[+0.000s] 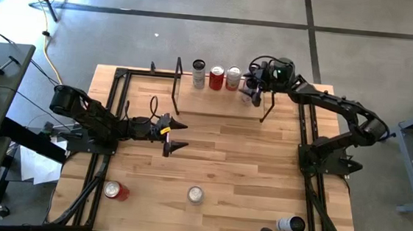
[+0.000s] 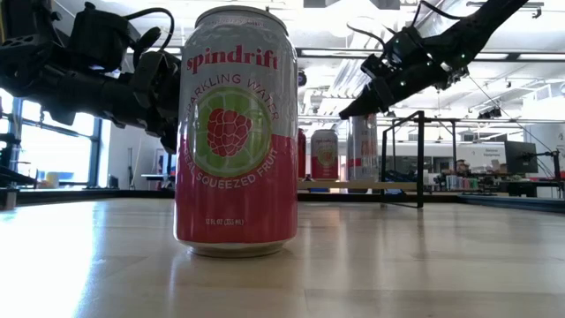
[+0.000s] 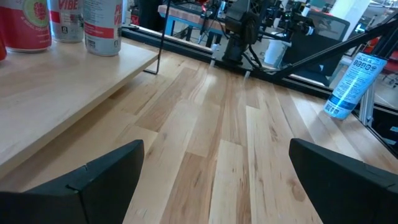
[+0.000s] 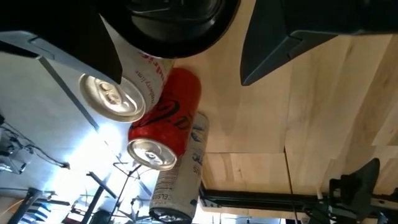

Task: Place canned beverage on shelf
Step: Put the white and red soda can on the shelf aligned with the other white and red soda can

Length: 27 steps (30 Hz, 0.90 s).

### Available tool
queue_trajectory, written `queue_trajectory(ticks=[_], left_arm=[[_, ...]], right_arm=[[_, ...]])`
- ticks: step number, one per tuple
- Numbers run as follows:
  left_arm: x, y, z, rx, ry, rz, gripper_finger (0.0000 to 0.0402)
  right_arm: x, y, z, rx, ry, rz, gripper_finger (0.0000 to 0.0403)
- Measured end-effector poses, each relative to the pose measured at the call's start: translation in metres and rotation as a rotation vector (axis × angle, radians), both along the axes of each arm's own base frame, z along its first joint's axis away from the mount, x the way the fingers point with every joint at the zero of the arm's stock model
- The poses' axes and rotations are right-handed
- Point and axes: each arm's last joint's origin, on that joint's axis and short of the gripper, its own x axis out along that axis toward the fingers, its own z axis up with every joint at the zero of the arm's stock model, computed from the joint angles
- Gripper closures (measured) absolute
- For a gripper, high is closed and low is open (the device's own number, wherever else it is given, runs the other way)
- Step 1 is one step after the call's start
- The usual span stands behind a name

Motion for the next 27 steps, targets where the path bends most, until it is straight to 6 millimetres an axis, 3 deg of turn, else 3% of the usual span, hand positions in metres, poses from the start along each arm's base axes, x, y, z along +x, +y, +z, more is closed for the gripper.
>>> queue_trajectory(ticks=[19, 23, 27], left_arm=[[0.000, 0.000, 0.000, 0.000, 0.000, 0.000, 0.0009], [0.000, 0.000, 0.000, 0.000, 0.000, 0.000, 0.0009], [0.000, 0.000, 0.000, 0.000, 0.000, 0.000, 0.0009]], right_arm=[[-0.020, 0.030, 0.047, -0.048, -0.095, -0.075, 0.0098], [-0.029, 0.038, 0.051, -0.071, -0.055, -0.086, 0.0149], [-0.035, 0.042, 0.054, -0.069, -0.032, -0.109, 0.0241]])
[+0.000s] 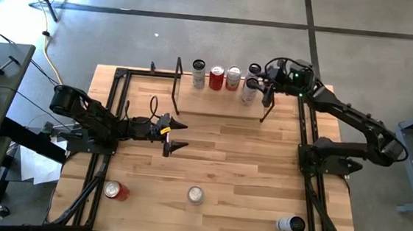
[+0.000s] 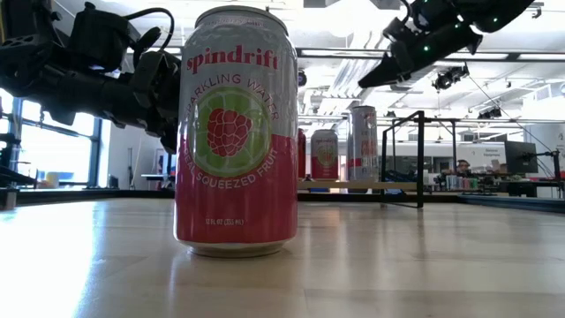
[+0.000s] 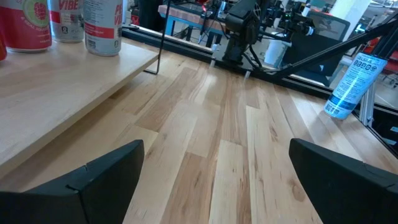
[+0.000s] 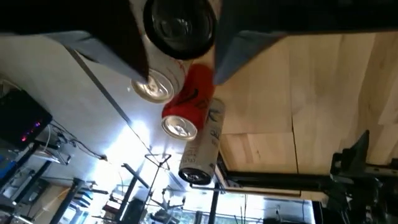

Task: Place canned beverage on shelf
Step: Put the white and red soda can on the shelf aligned with the other white and red soda can

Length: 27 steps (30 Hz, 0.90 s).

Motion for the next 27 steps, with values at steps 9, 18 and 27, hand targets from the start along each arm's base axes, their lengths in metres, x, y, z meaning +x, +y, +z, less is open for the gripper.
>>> queue_trajectory(ticks=[9, 18, 27], left_arm=[[0.000, 0.000, 0.000, 0.000, 0.000, 0.000, 0.0009], [0.000, 0.000, 0.000, 0.000, 0.000, 0.000, 0.0009], [0.000, 0.000, 0.000, 0.006, 0.000, 0.000, 0.0009]], right_arm=[[0.003, 0.000, -0.009, -0.008, 0.099, -0.131, 0.0381], [0.027, 0.020, 0.021, -0.040, 0.222, -0.166, 0.0400], [0.097, 0.020, 0.036, -0.074, 0.605, -0.104, 0.0403]])
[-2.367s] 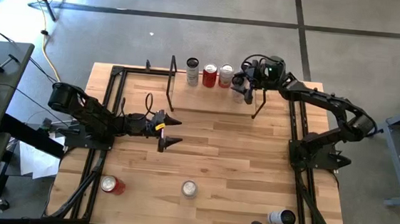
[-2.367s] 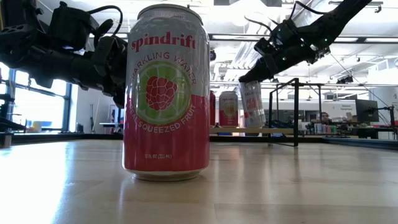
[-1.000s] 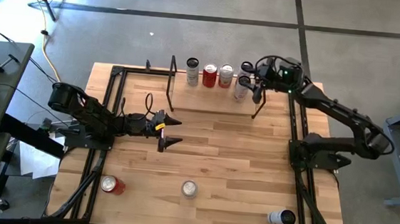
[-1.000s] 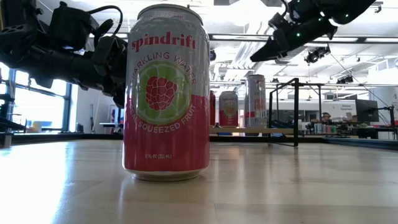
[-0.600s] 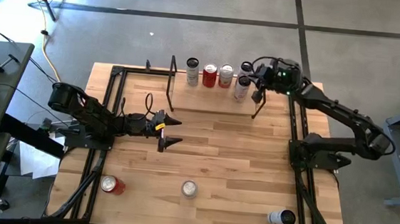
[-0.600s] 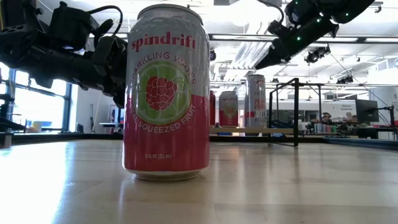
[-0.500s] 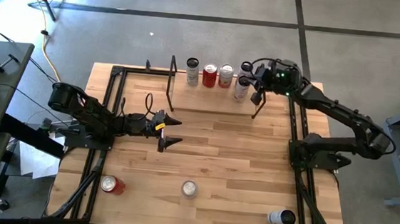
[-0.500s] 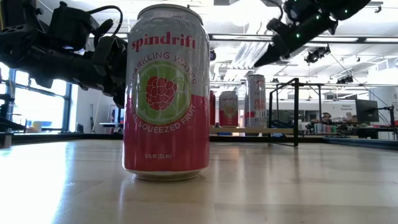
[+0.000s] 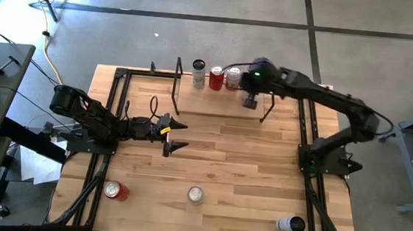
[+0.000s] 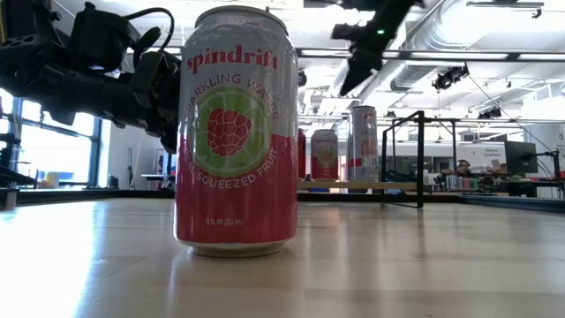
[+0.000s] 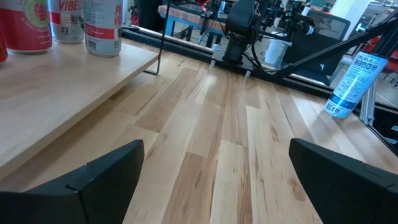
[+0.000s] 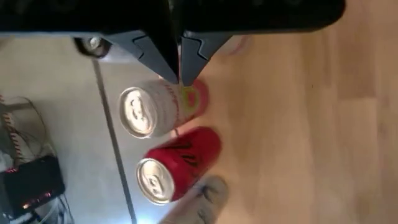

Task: Place canned beverage on shelf
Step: Put the white and red soda can on the shelf aligned with the other white and red soda can

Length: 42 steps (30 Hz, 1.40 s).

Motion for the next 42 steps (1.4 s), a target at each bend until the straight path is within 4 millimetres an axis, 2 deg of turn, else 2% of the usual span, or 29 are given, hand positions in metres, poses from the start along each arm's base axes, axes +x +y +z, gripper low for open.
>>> queue_trajectory(ticks=[7, 13, 22, 34, 38, 42], left_arm=[[0.000, 0.000, 0.000, 0.019, 0.002, -0.003, 0.0009], [0.000, 0.000, 0.000, 0.020, 0.003, -0.003, 0.0009], [0.000, 0.000, 0.000, 0.020, 0.002, -0.003, 0.0009], [0.000, 0.000, 0.000, 0.020, 0.003, -0.004, 0.0009], [0.000, 0.000, 0.000, 0.020, 0.004, -0.004, 0.0009], [0.000, 0.000, 0.000, 0.020, 0.006, -0.004, 0.0009]], right_arm=[[0.041, -0.021, 0.001, 0.010, 0.208, -0.048, 0.0403], [0.057, -0.031, -0.001, 0.047, 0.322, -0.088, 0.0403], [0.054, -0.047, -0.012, 0.102, 0.394, -0.164, 0.0403], [0.046, -0.059, -0.011, 0.050, 0.391, -0.291, 0.0403], [0.045, -0.058, -0.005, 0.057, 0.360, -0.274, 0.0403], [0.044, -0.052, 0.002, 0.153, 0.292, -0.186, 0.0403]])
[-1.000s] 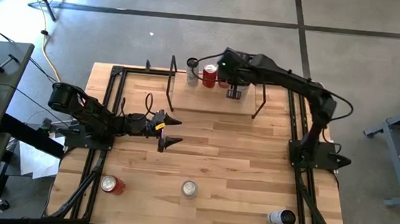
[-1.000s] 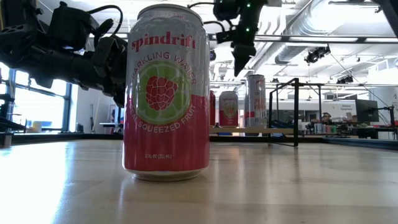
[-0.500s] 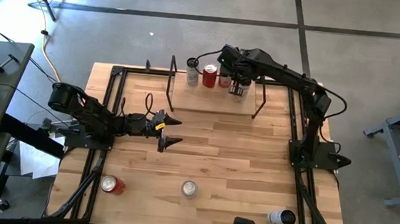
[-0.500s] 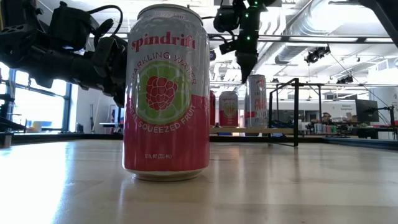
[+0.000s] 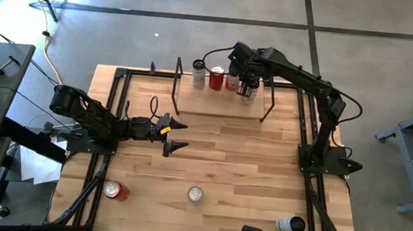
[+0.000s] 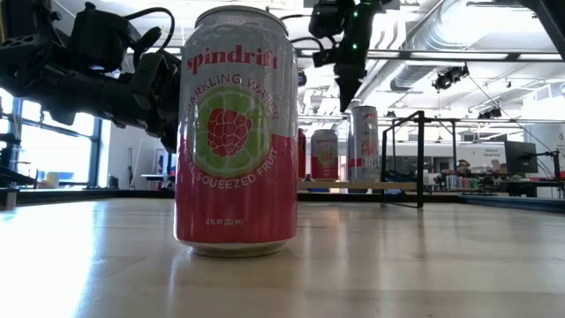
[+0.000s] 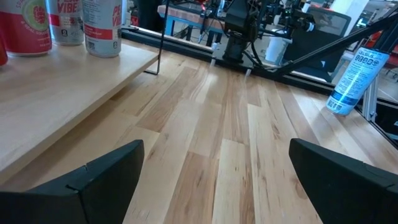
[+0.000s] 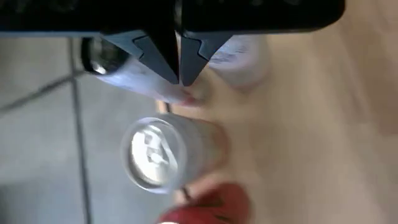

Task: Place canned beverage on shelf
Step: Put the white and red soda can on the shelf aligned with the other white and red soda can, then put the pink and white soda can on the shelf aligned with the other pink and white soda can

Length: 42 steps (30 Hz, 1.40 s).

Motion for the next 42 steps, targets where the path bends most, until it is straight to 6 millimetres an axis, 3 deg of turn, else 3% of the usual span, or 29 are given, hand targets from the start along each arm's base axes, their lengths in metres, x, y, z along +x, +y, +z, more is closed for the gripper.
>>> queue_trajectory(ticks=[9, 21, 27, 31, 33, 36, 42], left_arm=[[0.000, 0.000, 0.000, 0.000, 0.000, 0.000, 0.0009], [0.000, 0.000, 0.000, -0.003, -0.001, 0.001, 0.0009], [0.000, 0.000, 0.000, -0.020, -0.003, -0.002, 0.0009], [0.000, -0.001, 0.000, 0.039, 0.001, -0.050, 0.0009], [0.000, -0.002, 0.001, 0.048, -0.003, -0.065, 0.0009], [0.000, -0.002, 0.001, 0.041, -0.003, -0.068, 0.0009], [0.001, -0.007, 0.001, 0.040, -0.006, -0.094, 0.0009]], right_arm=[[-0.006, 0.000, -0.002, 0.074, 0.010, -0.009, 0.0403], [-0.007, -0.007, 0.002, -0.038, 0.018, -0.057, 0.0403], [-0.007, 0.009, 0.027, -0.035, -0.141, 0.054, 0.0403], [-0.016, 0.020, 0.057, -0.057, -0.380, 0.126, 0.0403], [-0.024, 0.025, 0.061, -0.083, -0.465, 0.146, 0.0403], [-0.038, 0.040, 0.051, -0.142, -0.561, 0.176, 0.0403], [-0.074, 0.076, 0.008, -0.183, -0.738, 0.179, 0.0403]])
